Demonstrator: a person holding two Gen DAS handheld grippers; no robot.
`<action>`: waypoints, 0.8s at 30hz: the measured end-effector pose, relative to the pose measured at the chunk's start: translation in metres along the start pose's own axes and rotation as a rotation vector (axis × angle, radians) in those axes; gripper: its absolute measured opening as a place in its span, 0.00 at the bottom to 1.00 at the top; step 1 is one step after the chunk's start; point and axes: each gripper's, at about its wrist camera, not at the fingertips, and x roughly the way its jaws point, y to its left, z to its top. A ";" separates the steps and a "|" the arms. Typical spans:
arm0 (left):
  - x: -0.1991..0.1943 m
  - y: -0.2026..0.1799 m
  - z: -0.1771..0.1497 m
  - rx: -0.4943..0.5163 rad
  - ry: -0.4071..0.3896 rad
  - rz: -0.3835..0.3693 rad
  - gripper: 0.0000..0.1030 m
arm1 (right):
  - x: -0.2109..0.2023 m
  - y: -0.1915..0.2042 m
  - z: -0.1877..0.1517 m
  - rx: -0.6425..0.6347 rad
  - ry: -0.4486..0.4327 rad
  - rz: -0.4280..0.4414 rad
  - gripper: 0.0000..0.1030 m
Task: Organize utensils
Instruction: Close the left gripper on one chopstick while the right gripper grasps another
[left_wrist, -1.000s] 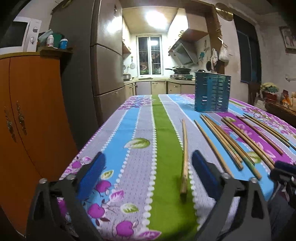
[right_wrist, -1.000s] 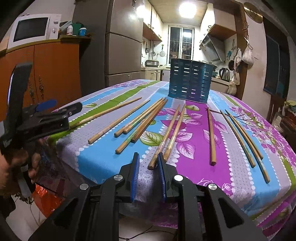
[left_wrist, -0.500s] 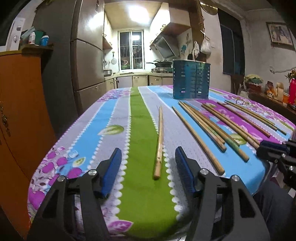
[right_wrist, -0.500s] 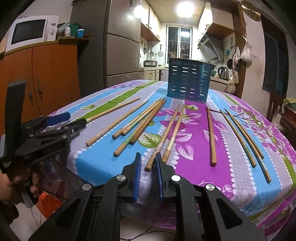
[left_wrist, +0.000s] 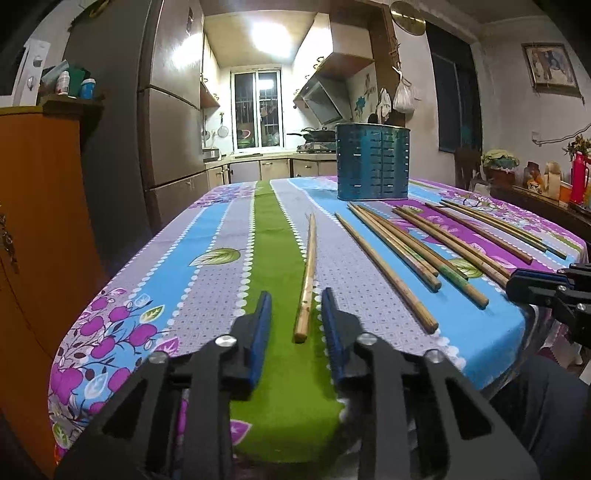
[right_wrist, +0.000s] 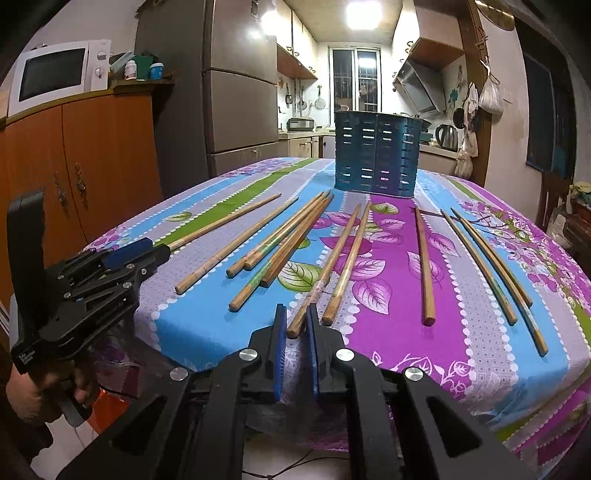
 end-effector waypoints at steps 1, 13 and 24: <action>0.000 -0.001 0.000 -0.001 -0.003 0.008 0.10 | 0.000 -0.002 0.000 0.010 0.000 -0.005 0.09; -0.016 -0.012 0.030 0.006 -0.088 0.000 0.05 | -0.033 -0.009 0.016 -0.035 -0.123 -0.031 0.08; -0.046 -0.020 0.116 0.032 -0.295 -0.021 0.05 | -0.080 -0.033 0.085 -0.107 -0.345 -0.003 0.07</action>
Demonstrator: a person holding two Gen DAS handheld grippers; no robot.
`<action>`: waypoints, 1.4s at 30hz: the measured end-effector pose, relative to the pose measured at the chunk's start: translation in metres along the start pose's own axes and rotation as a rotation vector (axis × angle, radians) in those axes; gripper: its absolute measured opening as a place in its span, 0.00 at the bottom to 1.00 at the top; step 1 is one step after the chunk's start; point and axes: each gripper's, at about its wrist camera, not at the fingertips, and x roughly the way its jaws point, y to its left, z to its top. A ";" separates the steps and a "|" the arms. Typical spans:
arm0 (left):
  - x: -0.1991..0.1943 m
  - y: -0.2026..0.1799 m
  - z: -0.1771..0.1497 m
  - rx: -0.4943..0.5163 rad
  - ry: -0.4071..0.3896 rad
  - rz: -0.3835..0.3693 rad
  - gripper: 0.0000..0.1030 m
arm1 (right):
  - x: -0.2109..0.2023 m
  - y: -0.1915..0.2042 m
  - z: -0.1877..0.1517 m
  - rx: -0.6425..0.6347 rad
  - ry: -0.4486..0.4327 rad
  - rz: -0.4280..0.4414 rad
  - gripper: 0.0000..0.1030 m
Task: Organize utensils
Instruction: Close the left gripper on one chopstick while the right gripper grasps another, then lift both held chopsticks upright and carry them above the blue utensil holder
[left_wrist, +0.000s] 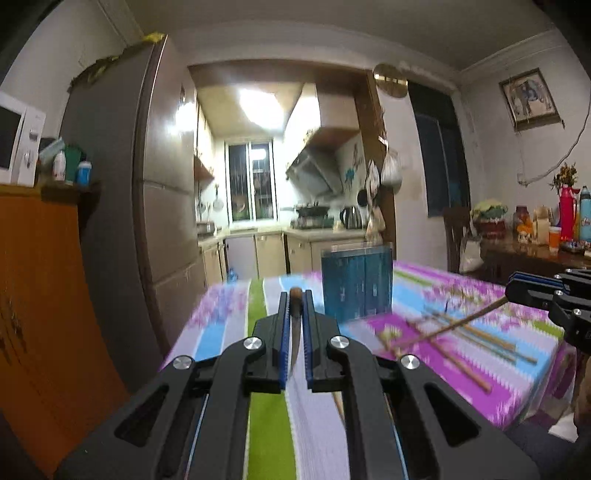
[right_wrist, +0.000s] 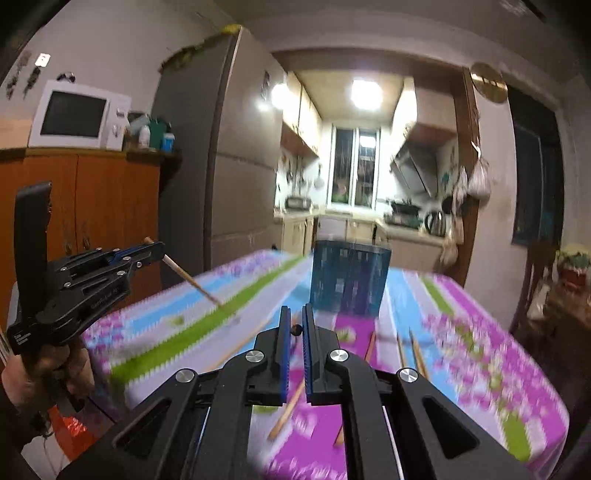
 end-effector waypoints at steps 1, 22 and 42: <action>0.005 0.001 0.009 -0.006 -0.011 -0.007 0.05 | 0.003 -0.006 0.008 0.006 -0.014 0.018 0.07; 0.059 -0.009 0.117 -0.027 -0.033 -0.093 0.05 | 0.072 -0.097 0.139 0.083 -0.087 0.154 0.07; 0.125 -0.049 0.179 -0.041 0.043 -0.188 0.05 | 0.110 -0.149 0.198 0.077 -0.132 0.076 0.07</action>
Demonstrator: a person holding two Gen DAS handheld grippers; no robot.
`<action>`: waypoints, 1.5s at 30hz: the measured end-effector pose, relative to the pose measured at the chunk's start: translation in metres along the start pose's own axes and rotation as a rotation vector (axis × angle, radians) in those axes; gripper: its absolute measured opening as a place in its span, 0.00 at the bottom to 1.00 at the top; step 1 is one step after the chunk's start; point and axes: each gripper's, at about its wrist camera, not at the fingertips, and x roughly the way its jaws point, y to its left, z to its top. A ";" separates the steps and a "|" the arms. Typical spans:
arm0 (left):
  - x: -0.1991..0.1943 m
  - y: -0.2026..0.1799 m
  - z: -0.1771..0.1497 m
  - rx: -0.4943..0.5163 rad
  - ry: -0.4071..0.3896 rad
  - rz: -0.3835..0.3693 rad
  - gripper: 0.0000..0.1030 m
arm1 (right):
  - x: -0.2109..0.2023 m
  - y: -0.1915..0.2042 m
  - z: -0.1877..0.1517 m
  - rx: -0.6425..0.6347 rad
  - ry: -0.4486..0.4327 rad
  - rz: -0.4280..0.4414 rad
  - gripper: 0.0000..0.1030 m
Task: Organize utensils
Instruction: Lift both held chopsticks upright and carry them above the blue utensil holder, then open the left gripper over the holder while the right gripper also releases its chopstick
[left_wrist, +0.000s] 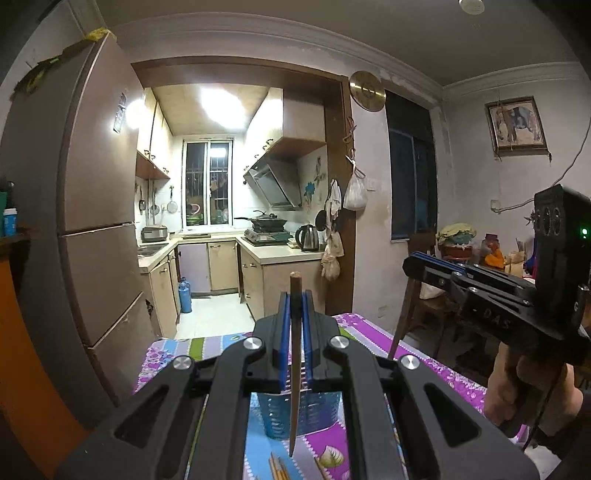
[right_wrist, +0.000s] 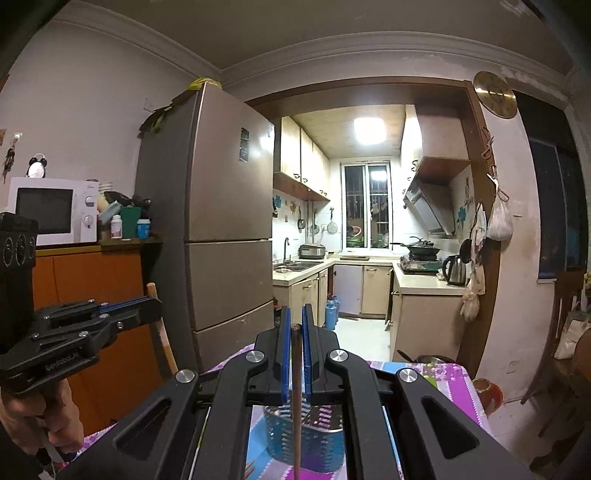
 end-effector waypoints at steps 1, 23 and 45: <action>0.003 -0.001 0.002 0.000 0.000 -0.001 0.05 | 0.003 -0.003 0.002 0.001 -0.002 -0.003 0.07; 0.113 0.022 0.043 -0.046 -0.016 0.020 0.05 | 0.117 -0.056 0.025 0.017 0.026 -0.047 0.07; 0.139 0.029 0.003 -0.047 0.075 0.065 0.50 | 0.122 -0.058 -0.006 0.029 0.091 -0.032 0.46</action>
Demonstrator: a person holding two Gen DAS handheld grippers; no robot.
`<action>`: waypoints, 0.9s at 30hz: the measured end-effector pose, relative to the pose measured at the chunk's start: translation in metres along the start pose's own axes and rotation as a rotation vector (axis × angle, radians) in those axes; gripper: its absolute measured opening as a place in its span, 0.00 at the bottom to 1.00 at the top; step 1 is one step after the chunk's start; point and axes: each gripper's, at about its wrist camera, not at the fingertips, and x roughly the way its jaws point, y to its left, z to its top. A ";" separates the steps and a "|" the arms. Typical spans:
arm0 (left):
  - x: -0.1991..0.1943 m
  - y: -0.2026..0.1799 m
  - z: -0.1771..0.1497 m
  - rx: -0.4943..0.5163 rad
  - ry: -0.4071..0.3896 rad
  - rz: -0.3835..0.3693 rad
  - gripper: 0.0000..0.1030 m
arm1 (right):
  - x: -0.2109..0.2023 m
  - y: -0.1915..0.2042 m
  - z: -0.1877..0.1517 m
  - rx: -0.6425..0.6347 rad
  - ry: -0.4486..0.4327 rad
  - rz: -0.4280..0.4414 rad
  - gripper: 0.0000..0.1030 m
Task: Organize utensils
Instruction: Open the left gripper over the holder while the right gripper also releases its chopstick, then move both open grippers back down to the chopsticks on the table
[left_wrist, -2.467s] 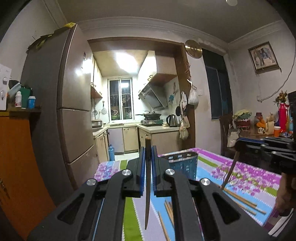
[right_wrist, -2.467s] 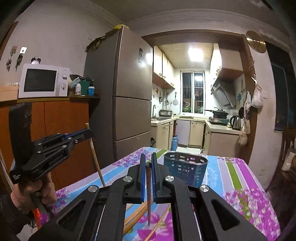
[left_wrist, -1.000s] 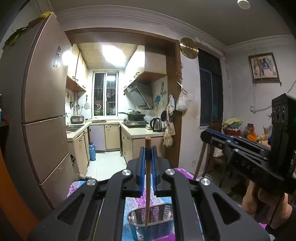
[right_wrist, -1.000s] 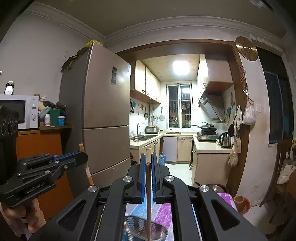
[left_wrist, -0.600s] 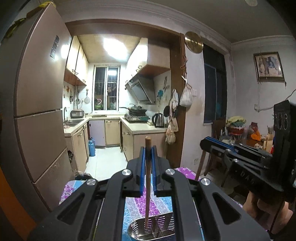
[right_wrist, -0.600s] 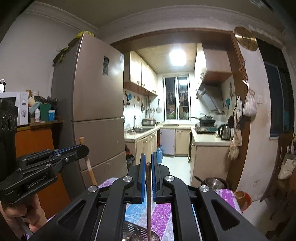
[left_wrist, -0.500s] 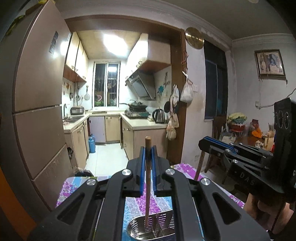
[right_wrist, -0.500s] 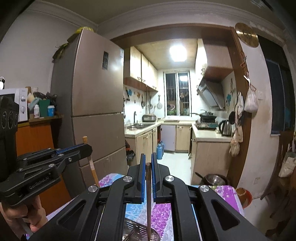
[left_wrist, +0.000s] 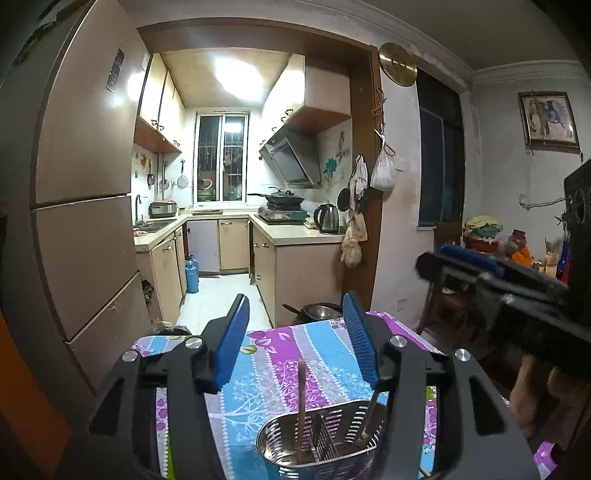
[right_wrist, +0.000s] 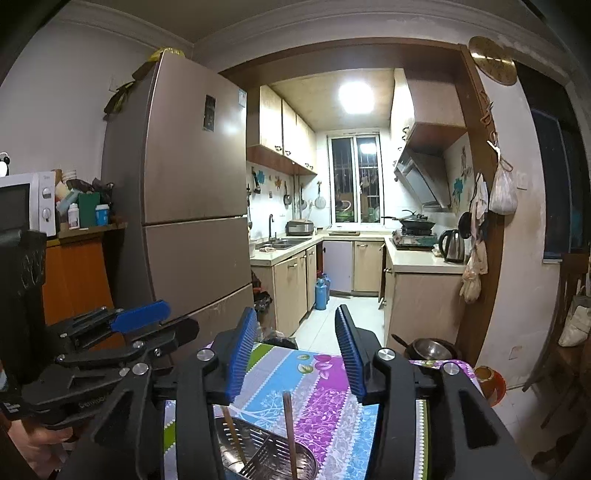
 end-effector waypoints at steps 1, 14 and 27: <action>-0.005 -0.001 0.000 0.005 -0.005 0.001 0.51 | -0.010 0.003 0.002 -0.011 -0.005 -0.001 0.47; -0.153 0.009 -0.125 0.086 0.017 0.044 0.63 | -0.194 0.053 -0.156 0.044 0.122 0.082 0.43; -0.213 -0.020 -0.263 0.066 0.191 0.028 0.61 | -0.192 0.159 -0.306 0.044 0.353 0.085 0.34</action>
